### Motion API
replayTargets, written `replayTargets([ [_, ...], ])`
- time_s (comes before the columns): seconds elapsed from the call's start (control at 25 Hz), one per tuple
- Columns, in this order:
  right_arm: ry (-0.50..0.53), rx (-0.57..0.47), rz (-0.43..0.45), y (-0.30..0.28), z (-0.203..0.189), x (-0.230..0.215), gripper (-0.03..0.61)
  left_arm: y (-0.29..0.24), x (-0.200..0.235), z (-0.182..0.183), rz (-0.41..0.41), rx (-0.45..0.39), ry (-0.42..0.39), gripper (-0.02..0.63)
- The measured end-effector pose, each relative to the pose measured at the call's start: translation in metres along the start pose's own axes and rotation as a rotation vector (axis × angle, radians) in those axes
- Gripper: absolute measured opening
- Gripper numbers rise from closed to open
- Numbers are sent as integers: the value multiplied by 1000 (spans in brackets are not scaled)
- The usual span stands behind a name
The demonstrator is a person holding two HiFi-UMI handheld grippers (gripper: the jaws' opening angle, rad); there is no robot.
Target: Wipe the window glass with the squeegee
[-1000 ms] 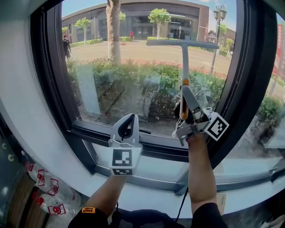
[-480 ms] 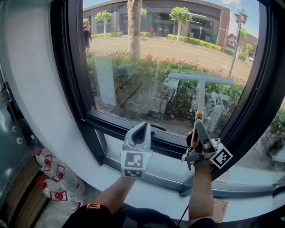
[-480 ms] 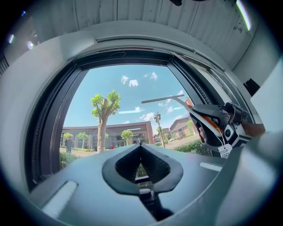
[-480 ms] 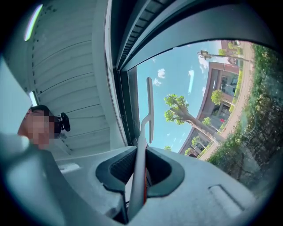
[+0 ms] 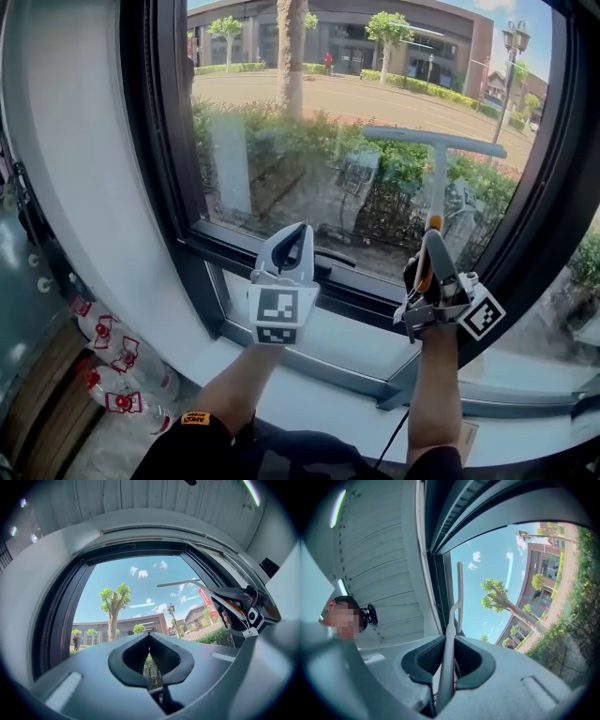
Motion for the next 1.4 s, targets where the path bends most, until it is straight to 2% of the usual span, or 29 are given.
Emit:
replayTargets([
  [0.28,84,7,112,-72,61,25,46,-31,18,61,10,-100,-81,6],
  [0.4,127,-1,110,-97,92,37,46,-39,15,96,1,-142,-131,6],
  [0.56,185,-21,89,-118,126,52,46,-58,6,135,-17,-186,-157,6],
  [0.72,172,-70,96,-132,154,58,46,-70,-4,165,-41,-237,-183,5],
  [0.88,177,-104,102,-134,165,63,46,-71,-15,170,-63,-271,-193,6],
  [1.12,180,-124,64,-133,166,62,46,-71,-19,159,-70,-263,-179,6],
  [1.32,135,-128,55,-129,160,57,46,-68,-20,155,-74,-265,-154,6],
  [1.4,108,-136,51,-119,149,51,46,-62,-22,142,-78,-257,-136,6],
])
Point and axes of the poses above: the fingertips, and each gripper's own axes: y backward along the fingers, x to its left, z out of its top, the point moved 8 cm from there along y, backward along the fingers, and after that the axes turned 10 degrees about -z, right-handed, at the moved point
